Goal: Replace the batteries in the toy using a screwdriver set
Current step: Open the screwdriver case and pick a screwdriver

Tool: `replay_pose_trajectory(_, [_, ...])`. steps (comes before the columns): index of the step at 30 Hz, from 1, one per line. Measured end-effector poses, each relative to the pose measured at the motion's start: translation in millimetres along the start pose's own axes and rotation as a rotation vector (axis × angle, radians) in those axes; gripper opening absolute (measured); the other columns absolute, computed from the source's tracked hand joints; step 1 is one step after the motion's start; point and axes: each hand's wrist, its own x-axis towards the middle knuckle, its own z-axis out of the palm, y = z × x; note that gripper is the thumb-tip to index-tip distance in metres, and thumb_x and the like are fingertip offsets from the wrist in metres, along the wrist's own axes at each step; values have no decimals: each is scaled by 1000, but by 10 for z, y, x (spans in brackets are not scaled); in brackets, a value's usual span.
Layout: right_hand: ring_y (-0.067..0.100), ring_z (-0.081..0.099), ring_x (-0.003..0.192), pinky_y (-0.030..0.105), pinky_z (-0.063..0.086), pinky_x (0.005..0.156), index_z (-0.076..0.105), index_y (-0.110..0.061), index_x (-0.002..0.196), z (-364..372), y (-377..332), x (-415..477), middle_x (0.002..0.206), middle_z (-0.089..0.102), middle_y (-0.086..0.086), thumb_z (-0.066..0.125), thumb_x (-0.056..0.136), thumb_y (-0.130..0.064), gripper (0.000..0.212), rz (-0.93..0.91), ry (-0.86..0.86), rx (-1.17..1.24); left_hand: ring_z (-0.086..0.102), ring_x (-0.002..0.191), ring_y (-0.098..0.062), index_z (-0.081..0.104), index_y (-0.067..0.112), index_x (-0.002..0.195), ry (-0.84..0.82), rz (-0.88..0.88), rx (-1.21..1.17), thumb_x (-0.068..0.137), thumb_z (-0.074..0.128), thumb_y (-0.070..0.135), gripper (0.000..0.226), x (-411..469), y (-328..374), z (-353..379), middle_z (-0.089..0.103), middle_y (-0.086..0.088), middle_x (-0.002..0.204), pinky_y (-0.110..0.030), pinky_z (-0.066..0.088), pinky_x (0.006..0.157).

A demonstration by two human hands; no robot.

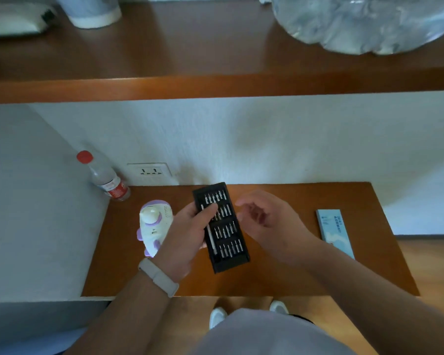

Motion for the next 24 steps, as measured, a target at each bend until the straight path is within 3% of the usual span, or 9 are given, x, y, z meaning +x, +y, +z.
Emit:
replay_pose_trajectory(4, [2, 50, 100, 16, 52, 77, 60, -28, 119, -331, 2, -96, 116, 49, -15, 54, 95, -37, 26, -136, -5, -218, 76, 88, -21, 70, 19, 115, -104, -26, -50, 103, 54, 27, 21, -54, 148, 420, 78, -8, 100, -27, 58, 64])
replay_pose_trajectory(6, [6, 50, 105, 22, 51, 83, 62, -24, 118, -468, 60, -146, 121, 50, -8, 59, 94, -33, 26, -204, 32, -285, 75, 91, -25, 72, 19, 116, -134, -28, -80, 103, 53, 28, 24, -77, 198, 591, 77, -12, 105, -28, 58, 66])
replay_pose_trajectory(11, [15, 51, 104, 31, 52, 80, 68, -17, 114, -802, 208, -233, 121, 51, 1, 66, 92, -27, 25, -226, 86, -267, 74, 88, -26, 75, 20, 113, -151, -8, -88, 104, 52, 30, 26, -89, 317, 960, 76, -15, 106, -28, 57, 62])
replay_pose_trajectory(15, [14, 50, 104, 33, 54, 77, 71, -19, 111, -1051, 260, -310, 120, 52, 2, 53, 90, -38, 33, -246, 79, -280, 73, 85, -23, 77, 21, 107, -162, 1, -64, 104, 52, 29, 26, -88, 371, 1194, 76, -12, 101, -28, 57, 61])
replay_pose_trajectory(24, [15, 55, 98, 39, 56, 75, 71, -19, 110, -1375, 378, -355, 120, 53, 0, 48, 92, -41, 36, -279, -7, -315, 72, 88, -25, 77, 22, 109, -154, 36, 8, 105, 51, 30, 28, -128, 418, 1501, 76, -13, 104, -29, 57, 65])
